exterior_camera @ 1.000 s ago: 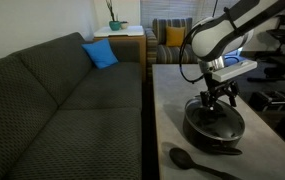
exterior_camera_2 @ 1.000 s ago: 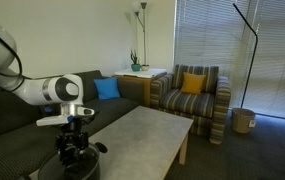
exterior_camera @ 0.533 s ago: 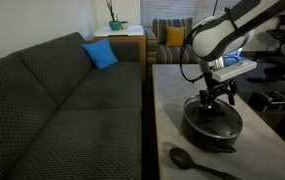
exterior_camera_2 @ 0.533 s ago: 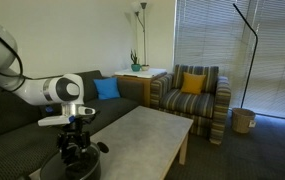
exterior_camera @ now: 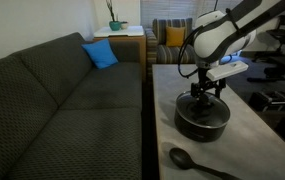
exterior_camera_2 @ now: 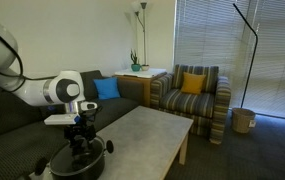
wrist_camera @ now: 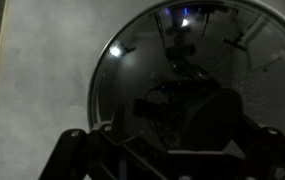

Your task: Put the lid on the pot

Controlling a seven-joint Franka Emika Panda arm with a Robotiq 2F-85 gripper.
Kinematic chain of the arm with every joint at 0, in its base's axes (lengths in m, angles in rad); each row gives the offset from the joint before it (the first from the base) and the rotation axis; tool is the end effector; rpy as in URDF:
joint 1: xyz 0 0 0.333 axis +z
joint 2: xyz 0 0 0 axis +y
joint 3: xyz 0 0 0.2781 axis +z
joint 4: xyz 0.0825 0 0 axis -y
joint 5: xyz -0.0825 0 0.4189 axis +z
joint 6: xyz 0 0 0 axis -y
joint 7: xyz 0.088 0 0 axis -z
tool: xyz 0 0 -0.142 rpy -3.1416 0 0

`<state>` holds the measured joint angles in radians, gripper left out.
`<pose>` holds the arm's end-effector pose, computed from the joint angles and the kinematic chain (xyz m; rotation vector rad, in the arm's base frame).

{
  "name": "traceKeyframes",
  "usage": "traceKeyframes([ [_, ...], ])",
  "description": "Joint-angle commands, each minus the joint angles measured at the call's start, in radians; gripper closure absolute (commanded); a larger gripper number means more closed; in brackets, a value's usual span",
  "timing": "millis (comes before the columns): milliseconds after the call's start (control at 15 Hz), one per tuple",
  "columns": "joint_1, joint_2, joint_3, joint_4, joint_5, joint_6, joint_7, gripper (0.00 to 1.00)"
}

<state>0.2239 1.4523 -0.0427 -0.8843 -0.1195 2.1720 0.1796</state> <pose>0.6978 0.1281 -0.1003 2.9650 0.1656 -0.2025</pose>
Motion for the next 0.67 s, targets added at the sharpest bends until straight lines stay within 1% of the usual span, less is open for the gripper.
traceKeyframes([
  [0,-0.041,-0.061,0.031,-0.145,0.033,0.196,-0.006,0.00],
  [400,-0.105,-0.123,0.089,-0.314,0.077,0.408,-0.047,0.00],
  [600,-0.132,-0.157,0.112,-0.392,0.089,0.470,-0.046,0.00],
])
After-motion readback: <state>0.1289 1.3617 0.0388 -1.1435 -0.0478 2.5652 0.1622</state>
